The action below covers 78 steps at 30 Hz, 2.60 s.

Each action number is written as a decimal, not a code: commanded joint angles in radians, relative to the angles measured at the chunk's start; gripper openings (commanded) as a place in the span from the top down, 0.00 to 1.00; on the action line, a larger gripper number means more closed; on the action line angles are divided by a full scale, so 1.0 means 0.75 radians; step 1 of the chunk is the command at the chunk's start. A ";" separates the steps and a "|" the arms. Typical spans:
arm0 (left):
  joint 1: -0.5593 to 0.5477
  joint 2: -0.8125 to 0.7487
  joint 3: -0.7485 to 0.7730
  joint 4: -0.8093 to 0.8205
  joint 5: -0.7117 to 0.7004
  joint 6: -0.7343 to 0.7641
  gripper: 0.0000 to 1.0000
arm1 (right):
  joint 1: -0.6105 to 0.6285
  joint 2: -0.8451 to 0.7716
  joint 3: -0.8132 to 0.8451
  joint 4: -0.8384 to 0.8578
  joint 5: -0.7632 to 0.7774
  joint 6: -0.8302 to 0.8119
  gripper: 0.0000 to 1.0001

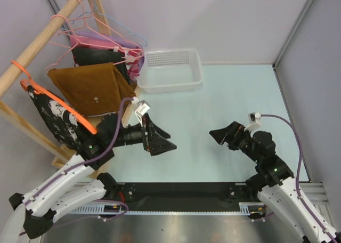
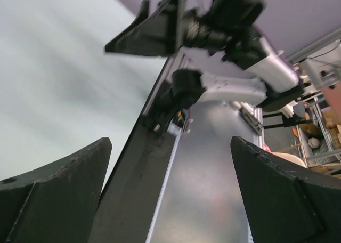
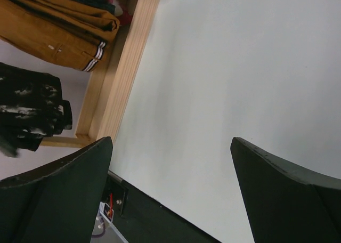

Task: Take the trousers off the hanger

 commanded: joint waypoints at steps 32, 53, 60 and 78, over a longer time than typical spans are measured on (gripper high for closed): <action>-0.002 0.284 0.780 -0.224 0.485 -0.015 0.00 | -0.014 0.212 0.331 -0.035 -0.207 -0.196 0.00; -0.368 0.329 0.268 0.247 0.445 0.011 0.00 | -0.016 -0.001 0.298 -0.215 -0.125 -0.175 0.00; -0.622 0.401 0.650 -0.188 0.163 0.203 0.01 | -0.018 -0.007 0.288 -0.227 -0.119 -0.184 0.00; -0.628 0.448 1.710 -1.001 -1.432 0.459 0.03 | -0.018 0.013 0.265 -0.176 -0.162 -0.155 0.00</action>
